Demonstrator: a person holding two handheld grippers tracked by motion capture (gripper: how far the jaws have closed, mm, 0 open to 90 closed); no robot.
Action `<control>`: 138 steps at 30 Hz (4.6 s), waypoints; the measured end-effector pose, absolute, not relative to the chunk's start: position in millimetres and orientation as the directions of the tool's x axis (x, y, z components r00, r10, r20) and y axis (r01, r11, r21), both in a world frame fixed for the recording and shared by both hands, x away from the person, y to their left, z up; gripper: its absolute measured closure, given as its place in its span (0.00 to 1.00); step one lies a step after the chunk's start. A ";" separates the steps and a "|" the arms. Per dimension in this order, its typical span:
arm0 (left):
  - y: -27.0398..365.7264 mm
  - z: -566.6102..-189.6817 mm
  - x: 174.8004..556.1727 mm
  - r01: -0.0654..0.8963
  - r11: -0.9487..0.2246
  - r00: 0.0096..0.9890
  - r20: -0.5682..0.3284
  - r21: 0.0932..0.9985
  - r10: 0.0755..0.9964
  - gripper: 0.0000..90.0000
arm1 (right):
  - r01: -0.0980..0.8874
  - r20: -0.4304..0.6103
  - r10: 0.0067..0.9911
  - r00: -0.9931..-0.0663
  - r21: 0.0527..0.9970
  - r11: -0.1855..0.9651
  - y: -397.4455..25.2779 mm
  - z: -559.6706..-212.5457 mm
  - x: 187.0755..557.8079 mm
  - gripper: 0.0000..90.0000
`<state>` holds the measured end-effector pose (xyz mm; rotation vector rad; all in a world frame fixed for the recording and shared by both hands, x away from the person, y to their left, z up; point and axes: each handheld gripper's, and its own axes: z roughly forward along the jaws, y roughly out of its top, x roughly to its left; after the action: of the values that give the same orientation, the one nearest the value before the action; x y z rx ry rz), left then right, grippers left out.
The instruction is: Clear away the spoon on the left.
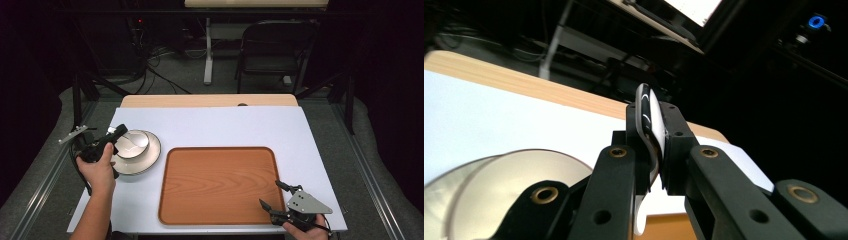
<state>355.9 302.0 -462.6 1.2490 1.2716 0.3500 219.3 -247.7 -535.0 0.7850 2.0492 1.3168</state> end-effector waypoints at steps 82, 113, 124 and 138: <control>161.1 -532.0 382.4 0.904 -0.212 0.423 -0.702 0.372 0.572 0.88 | 0.170 -0.153 0.732 -0.664 0.922 0.347 -247.7 -535.3 219.7 0.26; 161.8 -536.6 383.1 0.908 -0.164 0.398 -0.675 0.385 0.621 0.64 | 0.171 -0.150 0.733 -0.664 0.923 0.344 -248.1 -535.3 219.2 0.26; 159.3 -532.8 381.7 0.893 -0.175 0.418 -0.621 0.415 0.663 0.53 | 0.170 -0.153 0.731 -0.666 0.922 0.347 -247.9 -535.4 219.6 0.26; 154.8 -539.5 382.5 0.865 -0.195 0.453 -0.549 0.463 0.703 0.48 | 0.171 -0.152 0.730 -0.666 0.921 0.349 -247.7 -535.6 219.9 0.26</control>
<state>382.5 154.8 -539.5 1.9588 1.3103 -0.2764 219.9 -247.7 -535.6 0.7824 2.0596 1.3103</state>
